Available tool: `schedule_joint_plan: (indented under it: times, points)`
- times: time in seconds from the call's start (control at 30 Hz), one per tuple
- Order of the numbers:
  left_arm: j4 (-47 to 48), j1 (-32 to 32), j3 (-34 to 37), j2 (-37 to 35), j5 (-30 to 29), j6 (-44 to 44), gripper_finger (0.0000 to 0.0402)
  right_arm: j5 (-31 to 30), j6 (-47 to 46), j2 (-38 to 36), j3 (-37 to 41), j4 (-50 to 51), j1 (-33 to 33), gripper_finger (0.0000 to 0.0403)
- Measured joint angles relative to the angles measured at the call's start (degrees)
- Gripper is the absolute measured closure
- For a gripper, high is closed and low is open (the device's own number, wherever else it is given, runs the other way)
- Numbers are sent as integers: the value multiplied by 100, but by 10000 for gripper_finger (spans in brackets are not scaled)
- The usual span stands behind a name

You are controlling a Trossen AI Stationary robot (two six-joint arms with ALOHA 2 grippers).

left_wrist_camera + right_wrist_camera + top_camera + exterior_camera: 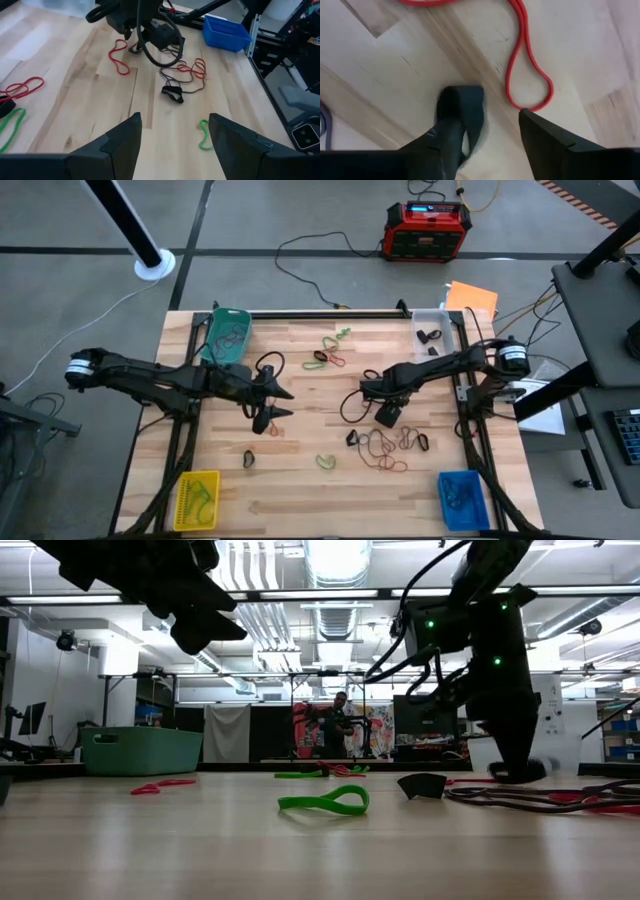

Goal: Sort rubber bands into baskets
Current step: Put the black rubber band into the transparent bin

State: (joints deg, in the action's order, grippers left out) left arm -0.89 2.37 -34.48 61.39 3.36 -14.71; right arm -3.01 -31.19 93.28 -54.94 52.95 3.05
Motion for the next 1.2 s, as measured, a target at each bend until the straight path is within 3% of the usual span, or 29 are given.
schedule_joint_plan:
  times: [0.43, 0.9, 1.2]
  points:
    - [-1, 4, 0, 2, -102, -86, 187, 246, 271, 50, 2, 97, 0, 385]
    - [0, 4, 2, 317, -291, 67, 187, 758, 197, -550, -67, 570, -2, 394]
    - [-358, 0, 2, 616, -297, 339, 187, 739, 1047, -606, -638, -467, 65, 394]
